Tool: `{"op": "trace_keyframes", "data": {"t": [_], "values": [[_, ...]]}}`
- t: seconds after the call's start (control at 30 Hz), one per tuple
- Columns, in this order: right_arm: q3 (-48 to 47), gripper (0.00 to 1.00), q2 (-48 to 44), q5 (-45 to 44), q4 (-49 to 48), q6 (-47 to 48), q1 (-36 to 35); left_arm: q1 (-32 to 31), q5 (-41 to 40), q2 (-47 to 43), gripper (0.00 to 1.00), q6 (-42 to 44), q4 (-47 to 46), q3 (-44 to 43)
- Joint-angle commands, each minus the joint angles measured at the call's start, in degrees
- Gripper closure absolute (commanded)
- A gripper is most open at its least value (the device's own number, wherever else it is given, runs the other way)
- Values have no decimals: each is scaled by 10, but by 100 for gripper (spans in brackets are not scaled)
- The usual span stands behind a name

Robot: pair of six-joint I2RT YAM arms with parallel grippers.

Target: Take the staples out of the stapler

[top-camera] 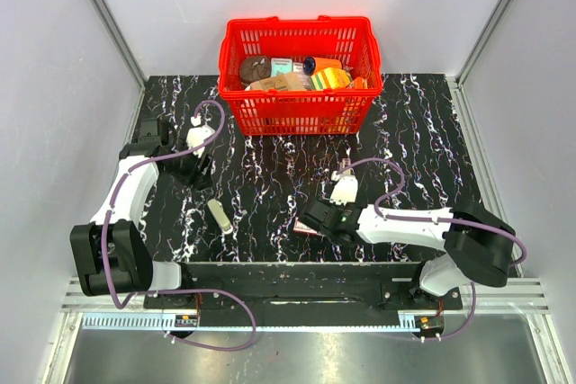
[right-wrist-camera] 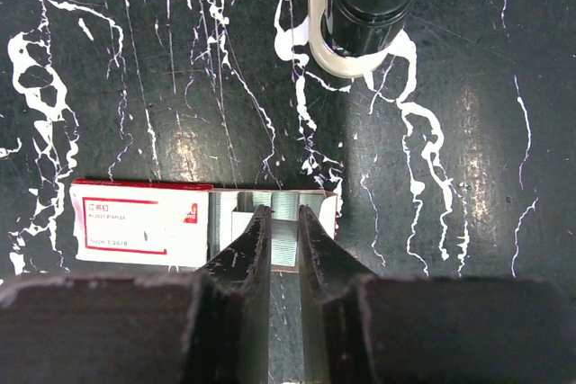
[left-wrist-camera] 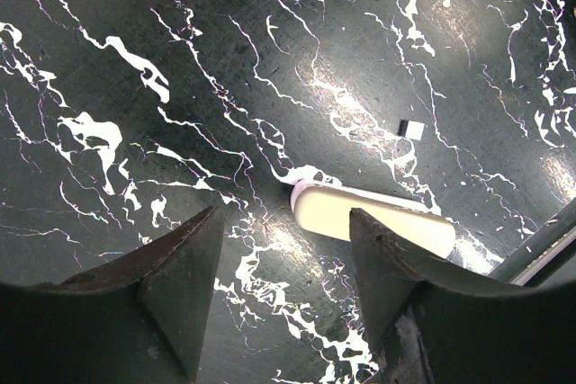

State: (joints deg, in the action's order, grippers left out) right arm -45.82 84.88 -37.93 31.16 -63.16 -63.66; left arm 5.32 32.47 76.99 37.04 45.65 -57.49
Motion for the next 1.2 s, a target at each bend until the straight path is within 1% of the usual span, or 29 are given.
{"op": "trace_keyframes", "data": {"t": [0.0,0.63,0.87,1.03,1.17], "values": [[6,84,4,-1,0,-18,5,2,24,-9,37,6,-4,2],[12,83,15,8,-9,-19,3,2,24,-11,37,6,-1,-2],[10,78,22,10,-12,-19,3,2,24,-11,37,8,3,-4],[8,70,24,14,-11,-17,2,2,23,-11,37,7,3,-6],[6,68,18,10,-11,-13,2,2,24,-12,37,8,3,-7]]}}
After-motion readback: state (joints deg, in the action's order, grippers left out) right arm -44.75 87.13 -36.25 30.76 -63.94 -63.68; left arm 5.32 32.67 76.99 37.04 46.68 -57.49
